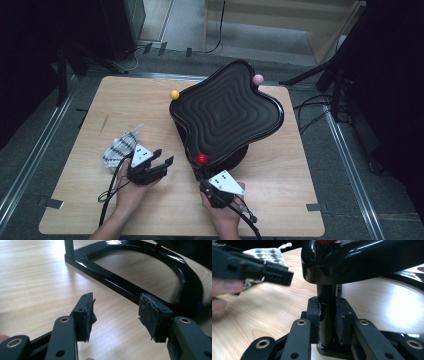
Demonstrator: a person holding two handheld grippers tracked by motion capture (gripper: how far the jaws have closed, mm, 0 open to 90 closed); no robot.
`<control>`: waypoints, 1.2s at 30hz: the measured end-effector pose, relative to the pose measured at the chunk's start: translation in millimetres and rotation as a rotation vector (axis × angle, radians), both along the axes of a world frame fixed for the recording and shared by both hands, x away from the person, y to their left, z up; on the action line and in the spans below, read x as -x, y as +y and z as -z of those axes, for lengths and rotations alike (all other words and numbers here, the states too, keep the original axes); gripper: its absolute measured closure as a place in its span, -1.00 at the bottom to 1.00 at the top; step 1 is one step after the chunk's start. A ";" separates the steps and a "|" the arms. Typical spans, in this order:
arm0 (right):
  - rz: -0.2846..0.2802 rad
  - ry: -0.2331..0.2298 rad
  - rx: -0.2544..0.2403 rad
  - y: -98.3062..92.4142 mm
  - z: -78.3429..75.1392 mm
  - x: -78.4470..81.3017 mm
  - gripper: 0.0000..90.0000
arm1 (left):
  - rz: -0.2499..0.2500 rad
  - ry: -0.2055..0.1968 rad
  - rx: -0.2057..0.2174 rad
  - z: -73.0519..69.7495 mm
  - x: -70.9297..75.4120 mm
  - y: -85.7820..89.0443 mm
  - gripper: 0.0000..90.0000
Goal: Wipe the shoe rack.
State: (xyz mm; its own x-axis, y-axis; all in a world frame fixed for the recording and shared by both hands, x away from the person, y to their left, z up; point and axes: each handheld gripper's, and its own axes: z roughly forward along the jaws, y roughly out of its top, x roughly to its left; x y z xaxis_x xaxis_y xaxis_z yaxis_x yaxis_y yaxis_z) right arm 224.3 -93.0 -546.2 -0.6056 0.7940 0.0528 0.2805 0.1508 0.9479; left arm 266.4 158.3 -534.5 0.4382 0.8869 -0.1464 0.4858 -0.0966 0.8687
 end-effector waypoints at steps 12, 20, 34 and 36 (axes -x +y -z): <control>0.108 0.020 -0.004 -73.3 -2.8 10.2 0.68 | -0.117 0.029 -0.003 0.2 -45.3 -18.7 -0.03; 0.164 0.036 -0.030 -92.4 -3.5 3.5 0.67 | -0.054 0.026 -0.017 3.1 -70.9 -30.6 0.12; 0.212 0.037 -0.043 -96.5 -3.8 -6.1 0.66 | -0.078 -0.036 -0.104 5.2 -79.0 -26.8 0.66; 0.228 0.039 -0.040 -95.1 -4.4 -10.6 0.66 | -0.082 -0.027 -0.114 3.9 -69.2 -20.1 0.67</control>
